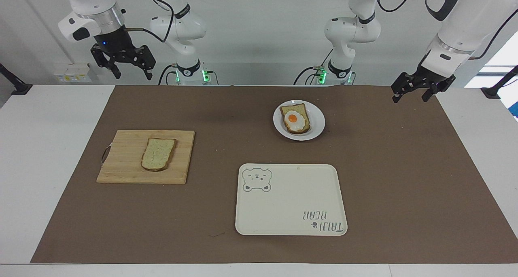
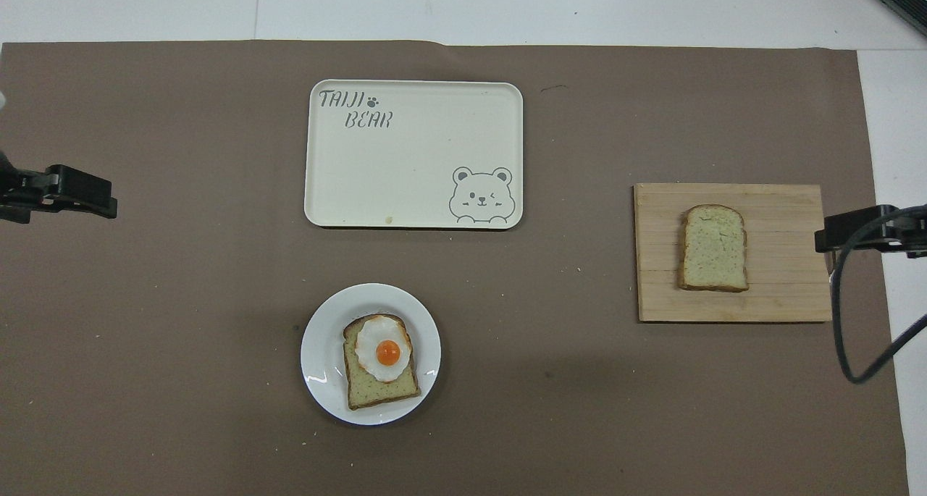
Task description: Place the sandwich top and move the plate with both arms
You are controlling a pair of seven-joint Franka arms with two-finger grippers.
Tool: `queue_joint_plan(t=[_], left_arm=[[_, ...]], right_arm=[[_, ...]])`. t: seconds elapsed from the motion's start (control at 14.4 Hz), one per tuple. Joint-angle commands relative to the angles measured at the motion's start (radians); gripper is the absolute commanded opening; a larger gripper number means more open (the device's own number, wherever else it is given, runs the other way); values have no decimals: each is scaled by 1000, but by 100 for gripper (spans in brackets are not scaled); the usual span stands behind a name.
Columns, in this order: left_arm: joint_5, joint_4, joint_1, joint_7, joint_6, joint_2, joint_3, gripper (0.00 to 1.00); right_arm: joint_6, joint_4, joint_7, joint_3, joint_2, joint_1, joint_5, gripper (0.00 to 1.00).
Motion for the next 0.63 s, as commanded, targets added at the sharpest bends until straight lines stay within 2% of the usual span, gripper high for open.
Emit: queue_joint_plan(t=[0.0,0.56], left_arm=[[13,0,-3,-9,-9,-3,3,100],[13,0,-3,-9,-9,-3,3,100]], right_arm=[[7,-16,-19,0,-11,-11,13,100],[8,-22,-21,0,-13,-11,13,100]])
